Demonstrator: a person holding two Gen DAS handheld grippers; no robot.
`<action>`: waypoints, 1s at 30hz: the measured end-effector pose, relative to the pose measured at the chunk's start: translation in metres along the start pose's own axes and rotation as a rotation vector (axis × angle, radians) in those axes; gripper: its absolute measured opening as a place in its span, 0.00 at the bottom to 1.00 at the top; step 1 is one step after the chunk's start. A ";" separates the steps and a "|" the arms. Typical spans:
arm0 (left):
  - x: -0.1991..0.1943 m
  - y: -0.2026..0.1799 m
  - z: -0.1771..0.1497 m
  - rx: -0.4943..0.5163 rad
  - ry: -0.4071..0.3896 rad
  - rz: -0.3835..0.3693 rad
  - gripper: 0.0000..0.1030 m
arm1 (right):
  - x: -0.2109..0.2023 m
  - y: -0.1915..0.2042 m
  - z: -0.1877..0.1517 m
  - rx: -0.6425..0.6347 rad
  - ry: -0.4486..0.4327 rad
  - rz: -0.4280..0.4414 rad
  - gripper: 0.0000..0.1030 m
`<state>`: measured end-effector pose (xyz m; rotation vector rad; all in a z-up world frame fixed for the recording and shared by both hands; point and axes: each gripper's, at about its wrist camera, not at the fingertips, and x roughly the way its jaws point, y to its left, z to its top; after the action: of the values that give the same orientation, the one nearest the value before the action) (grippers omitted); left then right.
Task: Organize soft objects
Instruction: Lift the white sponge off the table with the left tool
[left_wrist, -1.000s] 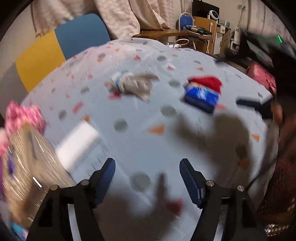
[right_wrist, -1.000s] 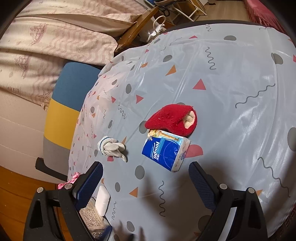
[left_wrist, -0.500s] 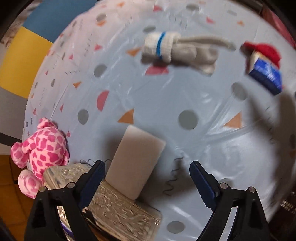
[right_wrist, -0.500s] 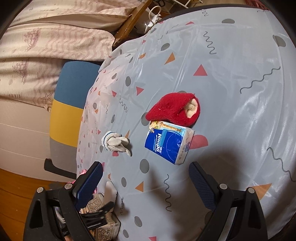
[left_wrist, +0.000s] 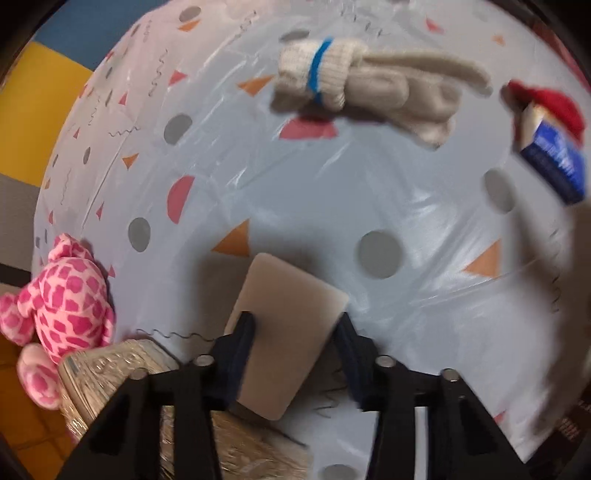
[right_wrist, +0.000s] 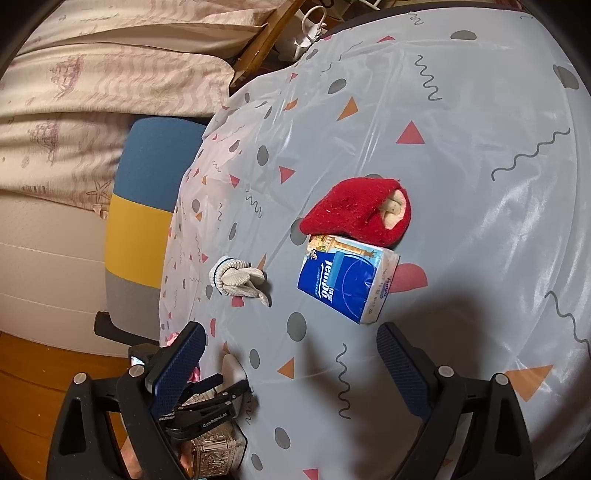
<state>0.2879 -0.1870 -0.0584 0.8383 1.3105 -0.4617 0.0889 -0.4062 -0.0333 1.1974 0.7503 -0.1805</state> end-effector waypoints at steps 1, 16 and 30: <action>-0.004 -0.004 -0.002 -0.012 -0.017 -0.024 0.39 | 0.000 0.000 0.000 -0.002 -0.001 -0.001 0.93; -0.054 -0.065 -0.110 -0.097 -0.187 -0.480 0.67 | 0.001 -0.001 -0.001 -0.009 -0.003 -0.045 0.93; -0.029 -0.094 -0.097 0.355 -0.255 0.083 0.81 | -0.008 -0.012 0.002 0.032 -0.050 -0.098 0.93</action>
<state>0.1501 -0.1772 -0.0596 1.0847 0.9682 -0.7235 0.0778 -0.4140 -0.0372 1.1829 0.7650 -0.3040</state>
